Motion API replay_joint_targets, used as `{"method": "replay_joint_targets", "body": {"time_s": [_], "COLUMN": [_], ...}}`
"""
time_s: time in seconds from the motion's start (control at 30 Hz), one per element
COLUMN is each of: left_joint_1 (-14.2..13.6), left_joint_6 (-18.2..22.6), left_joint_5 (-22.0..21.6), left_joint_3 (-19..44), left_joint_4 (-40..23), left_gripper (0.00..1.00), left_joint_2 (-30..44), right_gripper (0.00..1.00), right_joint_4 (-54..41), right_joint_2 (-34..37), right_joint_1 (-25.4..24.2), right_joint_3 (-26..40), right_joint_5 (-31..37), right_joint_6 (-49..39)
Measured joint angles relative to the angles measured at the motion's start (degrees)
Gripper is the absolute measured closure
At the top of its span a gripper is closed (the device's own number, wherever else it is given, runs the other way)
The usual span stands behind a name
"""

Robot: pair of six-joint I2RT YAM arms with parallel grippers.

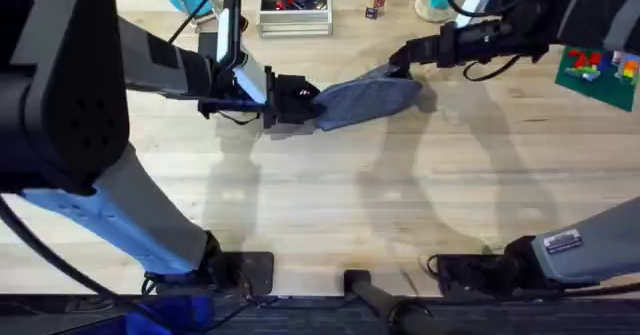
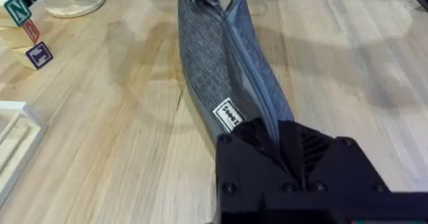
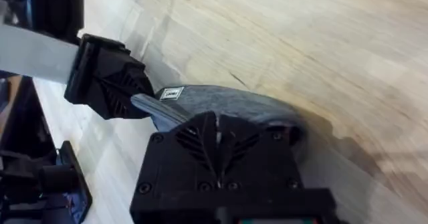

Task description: Unzip the bag, pick up the pens from the table one at a time and place them inside, then zip the bag closed.

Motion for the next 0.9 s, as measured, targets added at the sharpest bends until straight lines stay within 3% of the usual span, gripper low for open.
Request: {"method": "replay_joint_targets", "body": {"time_s": [0.37, 0.9], "left_joint_1": [0.00, 0.00], "left_joint_6": [0.00, 0.00], "left_joint_5": [0.00, 0.00], "left_joint_3": [-0.02, -0.02], "left_joint_4": [-0.23, -0.26], "left_gripper": [0.960, 0.960], "left_joint_2": [0.00, 0.00], "right_gripper": [0.971, 0.971], "right_joint_4": [-0.12, -3.26], "right_joint_2": [0.00, 0.00], "right_joint_1": [-7.18, -8.73], "right_joint_3": [0.00, 0.00], "right_joint_5": [3.03, 3.71], "right_joint_6": [-0.44, -3.27]}}
